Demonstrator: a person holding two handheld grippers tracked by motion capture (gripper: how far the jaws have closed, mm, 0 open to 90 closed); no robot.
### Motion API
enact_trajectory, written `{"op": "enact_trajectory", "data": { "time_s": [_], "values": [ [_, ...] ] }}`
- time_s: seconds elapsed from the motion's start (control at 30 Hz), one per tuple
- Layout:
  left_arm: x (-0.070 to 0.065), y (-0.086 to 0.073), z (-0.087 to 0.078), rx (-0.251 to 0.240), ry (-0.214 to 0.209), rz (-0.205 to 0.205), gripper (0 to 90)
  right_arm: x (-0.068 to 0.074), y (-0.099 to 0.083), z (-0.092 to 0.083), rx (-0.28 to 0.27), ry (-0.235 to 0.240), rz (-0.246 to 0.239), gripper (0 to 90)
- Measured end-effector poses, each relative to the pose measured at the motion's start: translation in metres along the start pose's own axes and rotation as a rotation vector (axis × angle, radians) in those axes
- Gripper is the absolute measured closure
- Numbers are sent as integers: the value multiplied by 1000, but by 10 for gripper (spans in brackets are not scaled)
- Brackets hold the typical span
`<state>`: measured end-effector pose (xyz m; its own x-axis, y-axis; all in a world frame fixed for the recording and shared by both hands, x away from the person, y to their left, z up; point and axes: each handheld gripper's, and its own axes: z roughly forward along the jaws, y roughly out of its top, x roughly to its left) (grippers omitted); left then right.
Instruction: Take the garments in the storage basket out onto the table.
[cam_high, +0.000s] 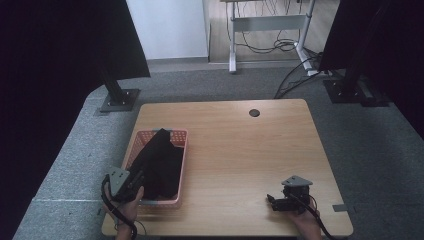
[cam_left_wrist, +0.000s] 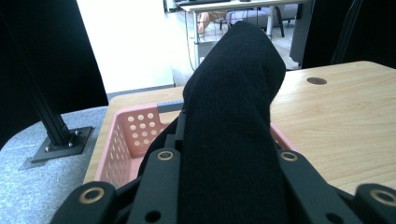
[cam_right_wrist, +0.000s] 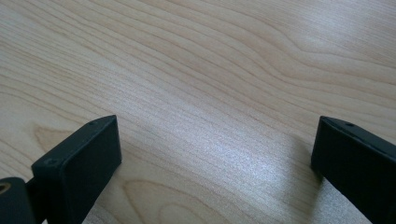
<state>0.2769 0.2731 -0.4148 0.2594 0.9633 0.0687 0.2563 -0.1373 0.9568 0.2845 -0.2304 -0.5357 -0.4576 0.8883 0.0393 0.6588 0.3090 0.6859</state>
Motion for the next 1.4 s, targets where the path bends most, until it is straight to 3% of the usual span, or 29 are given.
{"op": "enact_trajectory", "data": {
  "time_s": [0.3,1.4],
  "values": [
    [4,3,-1,-18,2,-7,734,0,0,0,0,0,0,11],
    [-11,20,0,-41,7,20,738,0,0,0,-1,-1,0,11]
  ]
}}
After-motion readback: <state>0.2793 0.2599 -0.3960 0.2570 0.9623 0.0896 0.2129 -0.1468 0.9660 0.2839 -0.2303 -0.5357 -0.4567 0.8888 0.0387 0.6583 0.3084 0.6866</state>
